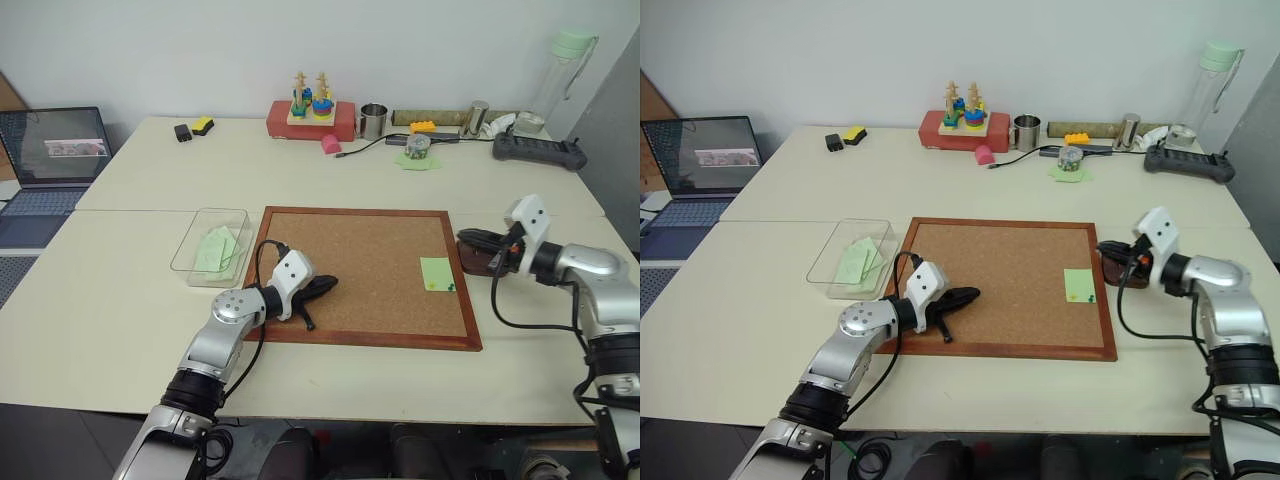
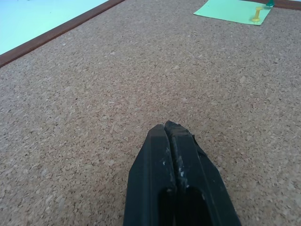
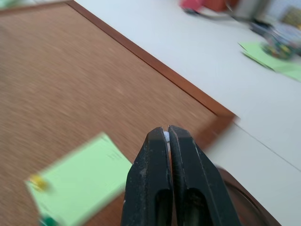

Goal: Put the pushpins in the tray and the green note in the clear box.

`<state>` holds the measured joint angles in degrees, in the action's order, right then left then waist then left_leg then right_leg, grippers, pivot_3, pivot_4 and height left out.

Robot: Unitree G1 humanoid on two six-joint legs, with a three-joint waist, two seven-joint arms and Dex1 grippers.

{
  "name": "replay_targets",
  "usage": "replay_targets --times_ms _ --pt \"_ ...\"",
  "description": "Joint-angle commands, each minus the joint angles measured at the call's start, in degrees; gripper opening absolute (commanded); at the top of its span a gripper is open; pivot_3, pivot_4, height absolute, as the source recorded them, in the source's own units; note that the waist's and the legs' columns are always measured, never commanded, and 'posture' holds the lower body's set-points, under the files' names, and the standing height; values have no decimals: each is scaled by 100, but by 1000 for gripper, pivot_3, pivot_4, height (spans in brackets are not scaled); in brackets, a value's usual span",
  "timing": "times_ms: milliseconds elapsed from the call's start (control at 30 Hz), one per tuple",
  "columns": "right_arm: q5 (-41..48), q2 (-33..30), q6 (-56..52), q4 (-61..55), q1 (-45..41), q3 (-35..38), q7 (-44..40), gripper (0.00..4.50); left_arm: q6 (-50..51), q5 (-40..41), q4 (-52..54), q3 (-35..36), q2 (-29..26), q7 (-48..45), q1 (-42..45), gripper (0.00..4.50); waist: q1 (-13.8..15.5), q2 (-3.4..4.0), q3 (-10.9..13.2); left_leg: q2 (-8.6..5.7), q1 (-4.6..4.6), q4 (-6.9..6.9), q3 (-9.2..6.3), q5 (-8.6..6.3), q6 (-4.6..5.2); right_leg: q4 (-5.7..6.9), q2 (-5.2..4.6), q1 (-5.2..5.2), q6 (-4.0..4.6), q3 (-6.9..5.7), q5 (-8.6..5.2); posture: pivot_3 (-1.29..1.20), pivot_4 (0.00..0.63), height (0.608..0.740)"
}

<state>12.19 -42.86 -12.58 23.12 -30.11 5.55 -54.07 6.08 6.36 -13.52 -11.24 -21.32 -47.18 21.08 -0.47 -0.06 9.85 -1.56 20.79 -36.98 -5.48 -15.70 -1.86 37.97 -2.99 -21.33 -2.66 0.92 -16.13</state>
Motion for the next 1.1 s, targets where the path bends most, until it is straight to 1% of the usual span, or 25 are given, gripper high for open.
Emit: replay_targets --times_ms 33,67,133,167,233,300,333,433,533,600,700,833,1000,1100 --pt "-299 -206 134 466 -177 -10 187 34 248 -224 -255 -317 -28 -131 -223 0 -1 0 0 0 0 0 0 0 0 1 0 0 0 0 0 0 150 740" --pt "-346 -227 134 546 -176 -28 177 34 242 -226 -245 -322 -30 -138 -223 0 -1 0 0 0 0 0 1 0 0 1 0 0 0 -1 0 0 150 740" --pt "-403 -243 107 626 -144 -82 129 459 238 -224 -225 -334 -39 -160 -231 0 -3 1 0 -1 1 0 3 0 0 0 0 0 0 1 0 0 150 740" --pt "-426 -236 95 648 -133 -98 107 557 240 -222 -217 -335 -44 -166 -236 0 -4 1 0 -2 1 0 6 0 0 0 -2 -1 0 3 0 0 150 740" --pt "-485 -226 106 698 -134 -125 121 1073 247 -221 -210 -336 -50 -171 -239 0 -4 1 0 -2 1 0 3 0 0 0 -2 -1 0 1 0 0 150 740" --pt "-485 -216 111 708 -149 -133 137 1383 252 -222 -209 -334 -52 -170 -242 0 -4 1 0 -2 1 0 4 0 0 -1 -2 0 0 2 0 0 150 740" --pt "-463 -211 101 696 -157 -129 135 1660 255 -222 -210 -332 -52 -168 -244 0 -3 0 0 -2 2 0 4 0 0 -1 -2 -1 -1 2 0 0 150 740" --pt "-390 -231 65 643 -185 -91 102 2206 260 -219 -216 -323 -52 -161 -248 0 -3 0 0 -2 2 0 4 0 0 -2 -2 -1 -1 1 0 0 150 740" --pt "-229 -272 -3 469 -160 -8 -47 2910 264 -217 -212 -321 -50 -158 -253 0 -3 0 0 -2 2 0 3 0 0 -2 -2 -1 -1 1 0 0 150 740" --pt "-68 -384 -112 50 -17 36 -302 3216 266 -212 -202 -317 -49 -154 -260 0 -3 1 0 -2 2 0 4 0 0 -2 -2 -1 -1 2 0 0 150 740" --pt "161 -602 -206 -890 437 2 -784 3216 259 -199 -189 -314 -47 -162 -272 0 11 1 0 -3 7 1 -3 0 0 -3 -3 -3 -1 -3 -1 0 150 740" --pt "153 -725 -154 -1581 918 -160 -965 3216 244 -188 -203 -312 -40 -181 -243 0 11 -2 -1 -2 6 1 -6 -1 0 -9 -3 1 -4 -5 -2 0 150 740" --pt "57 -648 -168 -1974 1279 -399 -1026 3216 230 -188 -251 -313 -39 -206 -192 0 13 -1 -1 -3 6 0 -3 -1 0 -9 -4 0 -5 -3 -2 0 150 740" --pt "-59 -554 -70 -1967 1329 -593 -981 3216 226 -190 -284 -317 -40 -224 -163 0 14 -2 0 -4 6 0 -3 -1 0 -9 -4 0 -5 -3 -2 0 150 740"
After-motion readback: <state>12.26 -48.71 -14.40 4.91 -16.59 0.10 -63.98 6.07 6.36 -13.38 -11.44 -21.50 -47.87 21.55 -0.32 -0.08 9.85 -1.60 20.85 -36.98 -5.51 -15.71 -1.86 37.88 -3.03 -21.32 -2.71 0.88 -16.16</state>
